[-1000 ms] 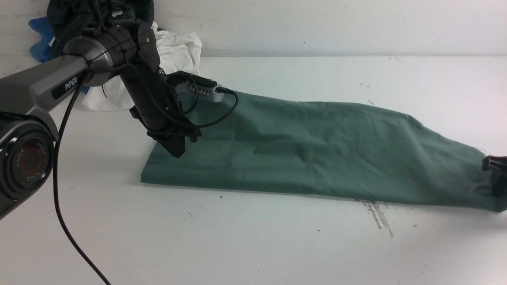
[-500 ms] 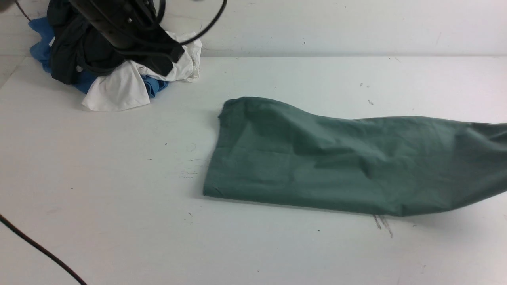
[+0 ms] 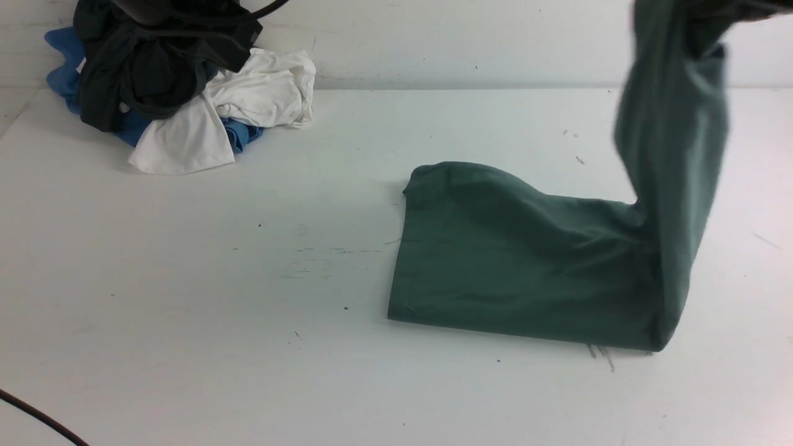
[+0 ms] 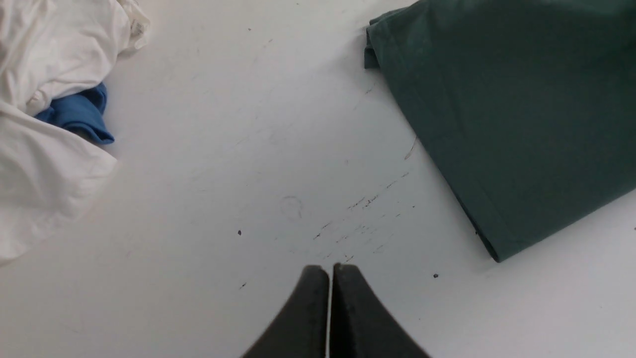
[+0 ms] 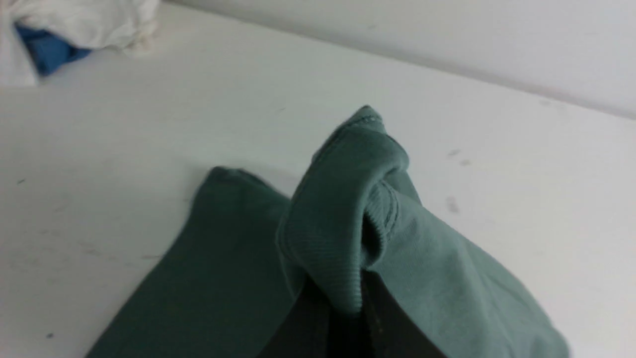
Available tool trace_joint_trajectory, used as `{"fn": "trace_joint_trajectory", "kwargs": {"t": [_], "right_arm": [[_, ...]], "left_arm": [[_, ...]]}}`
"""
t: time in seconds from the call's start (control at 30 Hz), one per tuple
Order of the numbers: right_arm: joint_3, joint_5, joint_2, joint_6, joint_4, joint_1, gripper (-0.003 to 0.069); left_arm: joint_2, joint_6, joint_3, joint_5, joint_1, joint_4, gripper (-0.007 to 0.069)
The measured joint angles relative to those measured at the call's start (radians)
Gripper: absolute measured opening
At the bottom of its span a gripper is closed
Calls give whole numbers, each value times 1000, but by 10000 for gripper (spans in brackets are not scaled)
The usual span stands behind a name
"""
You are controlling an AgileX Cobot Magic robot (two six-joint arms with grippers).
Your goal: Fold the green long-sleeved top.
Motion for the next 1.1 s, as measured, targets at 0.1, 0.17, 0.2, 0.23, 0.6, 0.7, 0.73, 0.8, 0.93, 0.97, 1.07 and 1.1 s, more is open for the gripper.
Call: {"fn": "trace_joint_trajectory", "kwargs": {"t": [0.1, 0.17, 0.2, 0.23, 0.6, 0.7, 0.73, 0.8, 0.93, 0.97, 1.07, 1.1], "right_arm": [[-19, -14, 117, 4, 24, 91, 23], [-33, -39, 227, 5, 45, 148, 23], [-36, -47, 253, 5, 51, 165, 23], [-37, -49, 262, 5, 52, 165, 23], [-185, 9, 467, -52, 246, 234, 346], [-281, 90, 448, -58, 218, 227, 443], [-316, 124, 438, -60, 190, 222, 461], [-376, 195, 411, -62, 109, 209, 471], [-406, 285, 348, -50, -79, 151, 406], [-401, 291, 339, -43, -113, 131, 380], [-343, 291, 309, -16, -170, 45, 276], [-301, 291, 301, -10, -169, 7, 232]], "left_arm": [[0, 0, 0, 0, 0, 0, -8], [0, 1, 0, 0, 0, 0, -8], [0, 2, 0, 0, 0, 0, -8], [0, 2, 0, 0, 0, 0, -8], [0, 2, 4, 0, 0, 0, -8], [10, 2, 4, 0, 0, -31, -8], [18, 2, 4, 0, 0, -58, -8], [41, 3, 4, 0, 1, -124, -8], [126, 72, 4, -1, -3, -331, -8], [146, 95, 4, -3, -10, -363, -8], [209, 148, 4, -9, -53, -402, -8], [232, 159, 4, -15, -80, -399, -8]]}}
